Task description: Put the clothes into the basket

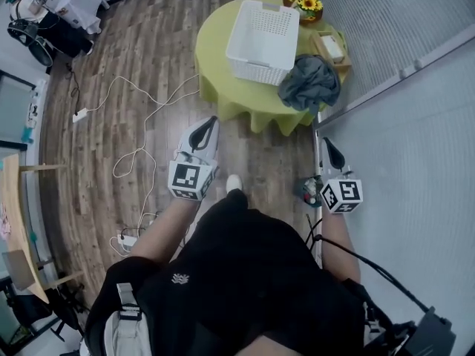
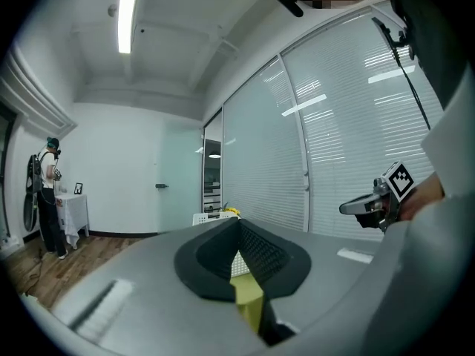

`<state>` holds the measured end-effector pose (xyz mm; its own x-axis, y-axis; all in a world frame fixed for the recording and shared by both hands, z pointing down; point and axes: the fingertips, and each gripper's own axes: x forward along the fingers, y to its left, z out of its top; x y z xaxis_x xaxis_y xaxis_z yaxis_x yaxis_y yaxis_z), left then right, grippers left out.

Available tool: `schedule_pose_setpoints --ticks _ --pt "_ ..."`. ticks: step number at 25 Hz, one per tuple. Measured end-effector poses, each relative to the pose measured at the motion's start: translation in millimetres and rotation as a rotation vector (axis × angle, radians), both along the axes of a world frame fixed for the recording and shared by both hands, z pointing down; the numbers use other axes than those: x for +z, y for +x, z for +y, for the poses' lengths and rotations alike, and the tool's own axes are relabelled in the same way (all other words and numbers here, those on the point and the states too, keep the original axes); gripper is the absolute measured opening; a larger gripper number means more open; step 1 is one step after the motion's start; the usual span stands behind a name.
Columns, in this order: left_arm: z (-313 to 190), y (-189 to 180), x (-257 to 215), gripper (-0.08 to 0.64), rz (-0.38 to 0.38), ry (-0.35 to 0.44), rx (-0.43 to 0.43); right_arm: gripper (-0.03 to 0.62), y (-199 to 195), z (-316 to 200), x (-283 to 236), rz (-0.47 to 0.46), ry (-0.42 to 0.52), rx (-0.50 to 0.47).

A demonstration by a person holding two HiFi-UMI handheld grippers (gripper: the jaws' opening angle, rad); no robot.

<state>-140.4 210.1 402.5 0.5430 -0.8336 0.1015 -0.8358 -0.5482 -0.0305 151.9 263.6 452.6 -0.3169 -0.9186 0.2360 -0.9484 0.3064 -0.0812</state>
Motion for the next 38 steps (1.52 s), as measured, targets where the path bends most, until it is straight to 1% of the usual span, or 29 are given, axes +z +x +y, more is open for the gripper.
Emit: schedule_pose_setpoints --ticks 2,4,9,12,15,17,20,24,27,30,34,38 --pt "-21 -11 1 0.006 0.008 -0.011 0.004 0.002 -8 -20 -3 0.003 -0.001 0.006" --pt "-41 -19 -2 0.006 0.013 0.0 0.017 0.002 -15 -41 -5 -0.01 -0.002 0.012" --pt "-90 -18 0 0.006 0.019 0.01 0.085 0.002 -26 -85 -10 0.014 0.006 0.051" --pt "-109 -5 -2 0.006 0.024 0.013 0.124 0.002 -23 -96 -12 0.027 0.0 0.066" --pt "-128 20 4 0.006 0.034 0.007 0.159 0.002 -1 -111 -1 0.029 -0.019 0.09" --pt "-142 29 11 0.006 0.033 -0.007 0.167 0.002 12 -121 5 0.026 -0.025 0.106" --pt "-167 40 14 0.006 0.028 -0.014 0.151 0.002 31 -141 12 0.023 -0.023 0.116" --pt "-205 58 3 0.006 0.023 -0.018 0.107 0.002 64 -182 16 -0.004 -0.028 0.134" --pt "-237 78 -4 0.006 0.003 0.001 0.1 0.002 85 -222 12 -0.01 -0.017 0.115" --pt "-274 98 -17 0.006 -0.007 0.019 0.075 0.002 105 -267 7 -0.015 -0.003 0.096" --pt "-305 111 -28 0.006 -0.016 0.032 0.042 0.002 113 -308 9 -0.022 0.002 0.05" --pt "-324 125 -30 0.006 -0.056 0.036 0.014 0.002 117 -340 22 -0.022 -0.001 -0.003"
